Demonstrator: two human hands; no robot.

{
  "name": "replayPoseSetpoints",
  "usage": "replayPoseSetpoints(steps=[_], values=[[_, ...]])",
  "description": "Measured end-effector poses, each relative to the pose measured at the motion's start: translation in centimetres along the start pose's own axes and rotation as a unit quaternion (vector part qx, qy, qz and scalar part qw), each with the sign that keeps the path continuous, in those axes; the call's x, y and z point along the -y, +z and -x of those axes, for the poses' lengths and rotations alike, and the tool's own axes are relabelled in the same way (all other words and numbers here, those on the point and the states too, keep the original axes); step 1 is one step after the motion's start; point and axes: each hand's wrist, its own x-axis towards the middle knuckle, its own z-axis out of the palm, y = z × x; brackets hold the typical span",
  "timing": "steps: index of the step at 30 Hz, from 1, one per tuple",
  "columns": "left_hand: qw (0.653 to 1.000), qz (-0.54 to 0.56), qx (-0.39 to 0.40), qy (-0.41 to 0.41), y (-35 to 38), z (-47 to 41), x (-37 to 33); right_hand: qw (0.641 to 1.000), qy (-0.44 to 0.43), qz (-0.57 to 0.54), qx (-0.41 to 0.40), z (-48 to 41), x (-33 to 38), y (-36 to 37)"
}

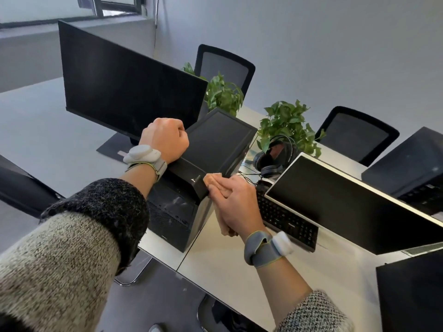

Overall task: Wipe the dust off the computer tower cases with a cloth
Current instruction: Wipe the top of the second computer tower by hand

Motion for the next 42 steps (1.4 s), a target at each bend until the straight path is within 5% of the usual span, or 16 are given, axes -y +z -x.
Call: replayPoseSetpoints(steps=[16, 20, 26, 35, 42], values=[[0.998, 0.018, 0.058, 0.033, -0.7, 0.5, -0.1, 0.997, 0.063, 0.004, 0.035, -1.0, 1.1, 0.0], [0.98, 0.182, 0.07, 0.04, -1.3, -0.3, 1.6, 0.999, 0.044, 0.01, -0.024, -0.8, 3.8, -0.2], [0.902, 0.406, 0.145, 0.008, -3.1, -1.6, 6.1, 0.986, 0.049, 0.135, -0.085, -1.3, 10.2, 5.2], [0.914, 0.328, 0.225, 0.076, -5.0, -2.5, 11.8, 0.956, 0.082, 0.236, -0.152, -5.6, 17.6, 13.7], [0.929, 0.256, 0.182, 0.193, -3.9, -1.7, 8.9, 0.934, 0.119, 0.251, -0.223, -0.6, 15.1, 11.7]])
